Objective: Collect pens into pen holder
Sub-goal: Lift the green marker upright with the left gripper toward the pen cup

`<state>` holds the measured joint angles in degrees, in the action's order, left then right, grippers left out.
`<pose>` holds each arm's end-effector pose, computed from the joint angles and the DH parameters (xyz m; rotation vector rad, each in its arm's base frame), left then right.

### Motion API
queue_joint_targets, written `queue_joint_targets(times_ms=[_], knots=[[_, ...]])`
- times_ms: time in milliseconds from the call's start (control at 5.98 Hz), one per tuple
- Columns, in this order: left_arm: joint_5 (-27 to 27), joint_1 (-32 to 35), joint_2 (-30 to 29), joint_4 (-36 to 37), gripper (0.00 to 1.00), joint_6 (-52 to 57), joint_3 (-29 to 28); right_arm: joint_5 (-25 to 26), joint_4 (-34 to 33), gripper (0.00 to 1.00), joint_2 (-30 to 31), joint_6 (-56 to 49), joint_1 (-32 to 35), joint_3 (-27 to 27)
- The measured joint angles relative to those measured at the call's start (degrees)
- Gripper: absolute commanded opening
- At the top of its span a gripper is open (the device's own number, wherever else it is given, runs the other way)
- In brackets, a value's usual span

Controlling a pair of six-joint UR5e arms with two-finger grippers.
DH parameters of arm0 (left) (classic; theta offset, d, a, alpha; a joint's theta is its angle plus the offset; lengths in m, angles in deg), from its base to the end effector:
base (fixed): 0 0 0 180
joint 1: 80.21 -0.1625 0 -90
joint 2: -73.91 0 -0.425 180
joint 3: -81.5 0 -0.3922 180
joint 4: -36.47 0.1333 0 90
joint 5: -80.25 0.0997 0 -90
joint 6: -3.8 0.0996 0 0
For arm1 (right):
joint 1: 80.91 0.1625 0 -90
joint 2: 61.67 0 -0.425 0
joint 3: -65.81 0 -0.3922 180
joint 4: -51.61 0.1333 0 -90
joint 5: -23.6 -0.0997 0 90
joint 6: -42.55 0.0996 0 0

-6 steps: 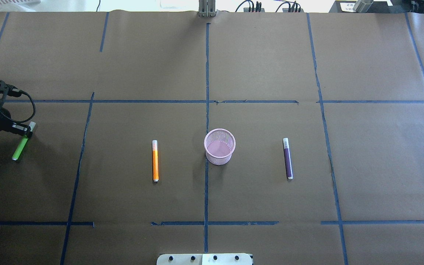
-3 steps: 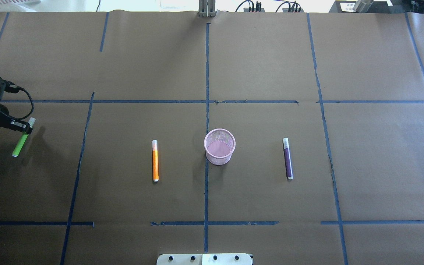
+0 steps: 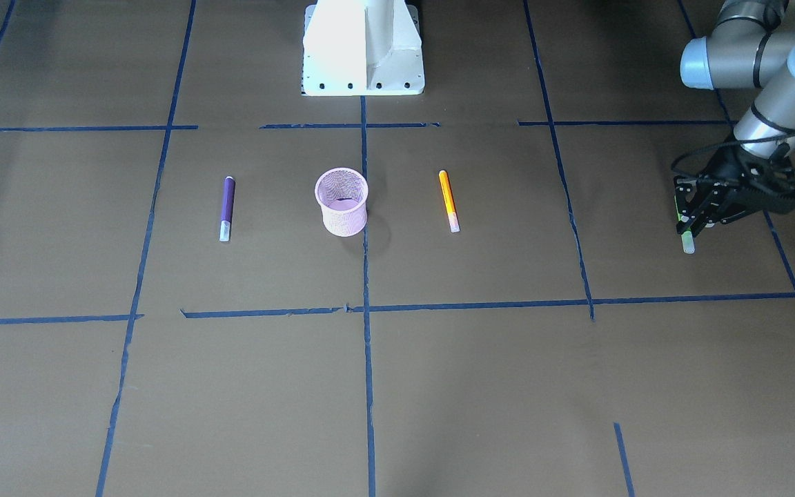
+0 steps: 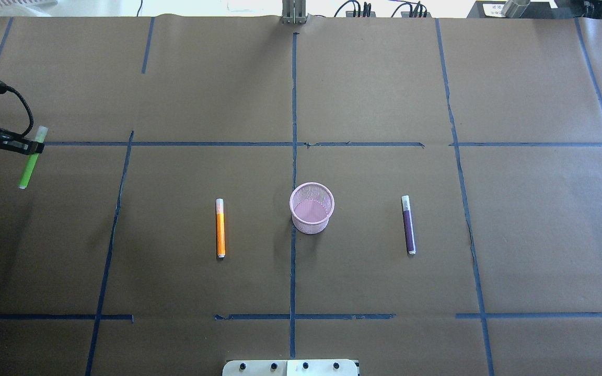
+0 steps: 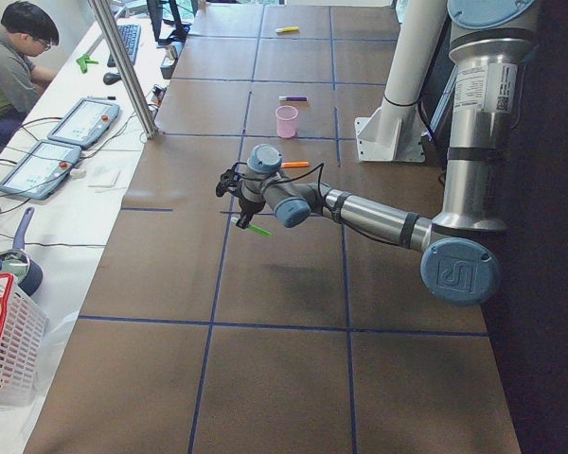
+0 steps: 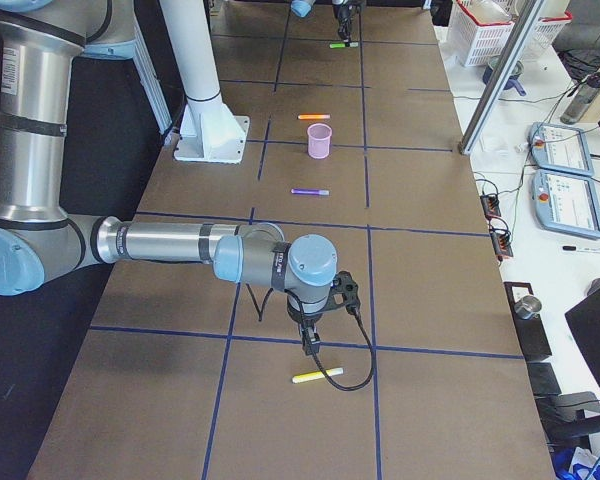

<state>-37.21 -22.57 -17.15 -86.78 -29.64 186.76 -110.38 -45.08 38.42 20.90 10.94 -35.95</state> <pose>0.2025 -0.4828 0.4586 0.4682 0.8372 0.1898 0.0774 -0.4083 0.6496 0.0750 -0.7709 -0.2946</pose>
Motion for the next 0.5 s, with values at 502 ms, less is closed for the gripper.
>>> queue_joint_targets(times_ms=[502], knots=[[4.3,-2.9,-6.4,0.4,0.0,-5.9,5.3,-0.1,0.0,1.0,-0.1,0.0,0.0,-0.4]])
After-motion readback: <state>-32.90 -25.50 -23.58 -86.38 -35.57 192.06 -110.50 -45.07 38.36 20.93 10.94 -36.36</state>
